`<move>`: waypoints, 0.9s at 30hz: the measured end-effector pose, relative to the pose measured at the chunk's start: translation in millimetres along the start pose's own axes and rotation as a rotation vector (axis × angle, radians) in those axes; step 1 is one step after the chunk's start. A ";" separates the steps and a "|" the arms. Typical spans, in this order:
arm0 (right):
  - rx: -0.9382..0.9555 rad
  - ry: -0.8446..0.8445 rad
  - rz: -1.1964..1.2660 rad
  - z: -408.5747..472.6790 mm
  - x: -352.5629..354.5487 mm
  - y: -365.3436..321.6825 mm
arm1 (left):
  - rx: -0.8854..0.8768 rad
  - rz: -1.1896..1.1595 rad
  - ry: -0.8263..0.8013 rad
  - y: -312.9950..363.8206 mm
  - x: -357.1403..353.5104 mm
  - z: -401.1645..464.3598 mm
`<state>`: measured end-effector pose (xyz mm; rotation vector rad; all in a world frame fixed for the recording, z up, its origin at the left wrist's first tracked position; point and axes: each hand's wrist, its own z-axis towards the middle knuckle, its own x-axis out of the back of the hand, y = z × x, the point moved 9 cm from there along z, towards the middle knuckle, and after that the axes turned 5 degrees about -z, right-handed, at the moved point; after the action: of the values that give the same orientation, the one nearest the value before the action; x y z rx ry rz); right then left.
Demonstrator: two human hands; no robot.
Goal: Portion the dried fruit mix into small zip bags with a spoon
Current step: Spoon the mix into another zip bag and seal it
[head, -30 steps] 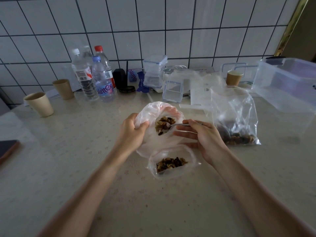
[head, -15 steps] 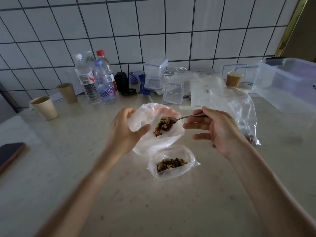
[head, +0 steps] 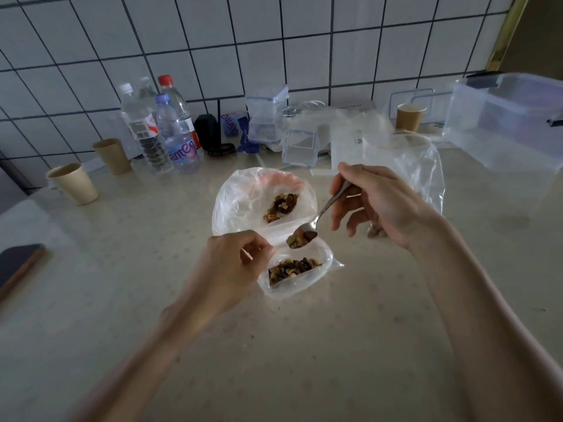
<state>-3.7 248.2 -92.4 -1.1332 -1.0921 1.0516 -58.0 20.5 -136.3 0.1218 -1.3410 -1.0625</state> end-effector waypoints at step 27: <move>-0.062 0.247 0.126 18.6 1.1 35.1 | -0.278 0.150 0.386 34.4 54.4 79.3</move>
<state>-24.4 256.2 -125.3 -1.3572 -0.8719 0.9502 -112.0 41.1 -52.1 0.0167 -0.8353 -1.0265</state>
